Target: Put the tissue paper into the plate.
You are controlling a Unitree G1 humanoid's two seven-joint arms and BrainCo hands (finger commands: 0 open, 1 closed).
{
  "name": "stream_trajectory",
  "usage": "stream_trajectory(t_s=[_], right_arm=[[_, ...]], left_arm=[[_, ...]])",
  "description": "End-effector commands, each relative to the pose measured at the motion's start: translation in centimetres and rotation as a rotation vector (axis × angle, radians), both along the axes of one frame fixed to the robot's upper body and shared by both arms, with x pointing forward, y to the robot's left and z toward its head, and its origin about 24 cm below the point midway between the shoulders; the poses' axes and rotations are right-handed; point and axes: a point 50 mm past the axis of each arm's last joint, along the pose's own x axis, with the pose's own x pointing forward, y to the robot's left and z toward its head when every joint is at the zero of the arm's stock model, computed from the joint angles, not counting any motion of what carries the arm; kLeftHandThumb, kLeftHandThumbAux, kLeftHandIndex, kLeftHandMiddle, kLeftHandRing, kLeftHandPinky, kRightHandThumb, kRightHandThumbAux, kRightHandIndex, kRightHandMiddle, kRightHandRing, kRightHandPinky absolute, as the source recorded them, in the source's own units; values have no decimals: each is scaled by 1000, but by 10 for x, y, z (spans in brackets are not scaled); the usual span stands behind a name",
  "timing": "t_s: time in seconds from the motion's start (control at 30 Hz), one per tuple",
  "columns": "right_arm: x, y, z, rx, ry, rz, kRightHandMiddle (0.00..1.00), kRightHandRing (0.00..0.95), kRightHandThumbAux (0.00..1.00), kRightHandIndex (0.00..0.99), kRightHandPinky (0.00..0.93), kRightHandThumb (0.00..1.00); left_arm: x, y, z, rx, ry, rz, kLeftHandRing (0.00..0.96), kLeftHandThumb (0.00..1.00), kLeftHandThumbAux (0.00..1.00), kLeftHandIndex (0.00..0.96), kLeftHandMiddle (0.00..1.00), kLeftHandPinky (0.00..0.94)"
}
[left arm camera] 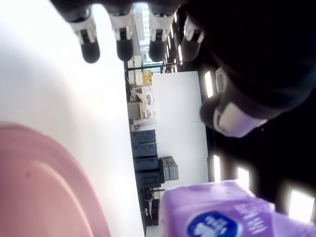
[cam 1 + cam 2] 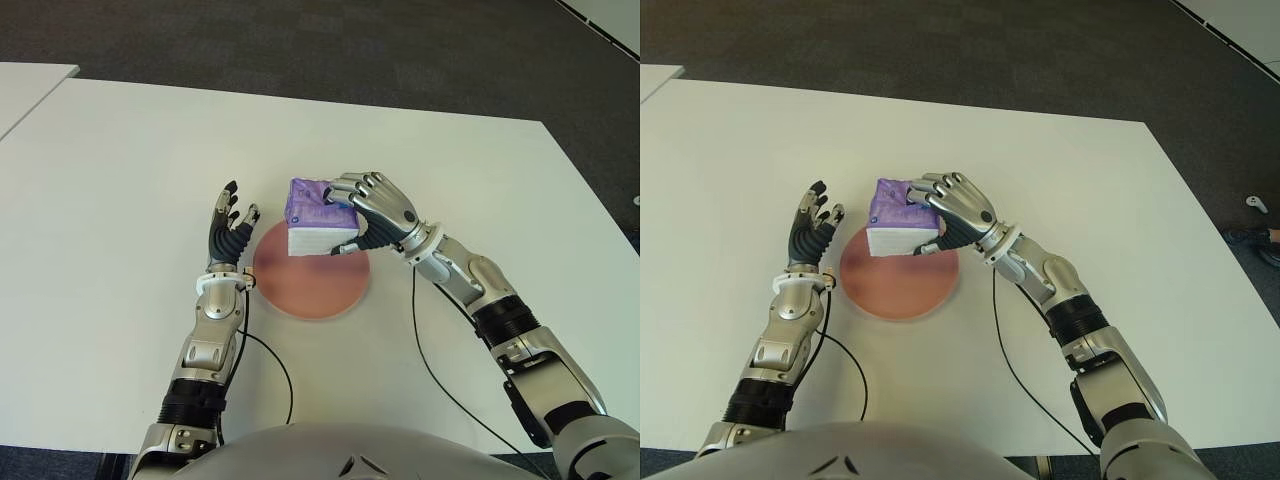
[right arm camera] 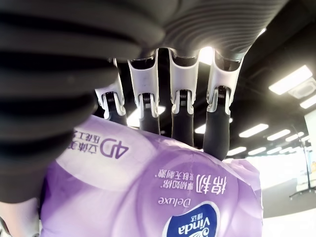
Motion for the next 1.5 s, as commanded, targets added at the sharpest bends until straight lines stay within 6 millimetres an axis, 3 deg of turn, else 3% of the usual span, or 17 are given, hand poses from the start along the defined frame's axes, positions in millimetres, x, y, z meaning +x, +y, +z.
stream_trajectory(t_s=[0.03, 0.53, 0.87, 0.97, 1.0, 1.03, 1.07, 1.13, 1.3, 1.5], right_arm=[[-1, -4, -2, -9, 57, -25, 874, 887, 706, 443, 867, 750], [-5, -3, -4, -22, 148, -16, 855, 866, 705, 443, 849, 752], [-16, 1, -15, -4, 349, 123, 811, 813, 705, 444, 807, 742], [-19, 3, -13, -20, 404, 186, 744, 735, 707, 436, 707, 724], [-20, 4, -11, -30, 416, 200, 642, 626, 709, 428, 599, 711], [-21, 5, -9, -79, 427, 223, 605, 586, 710, 425, 560, 706], [-21, 6, -7, -113, 434, 239, 444, 409, 627, 320, 371, 565], [-22, 6, -7, -183, 442, 257, 247, 200, 533, 189, 159, 397], [-24, 6, -6, -327, 439, 273, 51, 34, 430, 40, 26, 217], [-27, 8, -4, -383, 429, 287, 5, 3, 345, 4, 2, 127]], left_arm=[[-4, -3, -4, -14, 33, 19, 0, 0, 580, 0, 0, 0], [-3, -4, -3, -19, 50, 27, 0, 0, 575, 0, 0, 0], [-2, -6, 0, -14, 31, 24, 0, 0, 573, 0, 0, 0], [-2, -5, 0, -4, 43, 31, 0, 0, 561, 0, 0, 0], [-2, -5, 0, -4, 47, 32, 0, 0, 554, 0, 0, 0], [-2, -4, -1, -8, 51, 33, 0, 0, 551, 0, 0, 0], [-2, -4, -1, -11, 54, 33, 0, 0, 545, 0, 0, 0], [-2, -4, 0, -17, 55, 31, 0, 0, 538, 0, 0, 0], [-1, 0, -4, -24, 58, 9, 0, 0, 534, 0, 0, 0], [2, 10, -18, -10, 82, -14, 0, 0, 515, 0, 0, 0]])
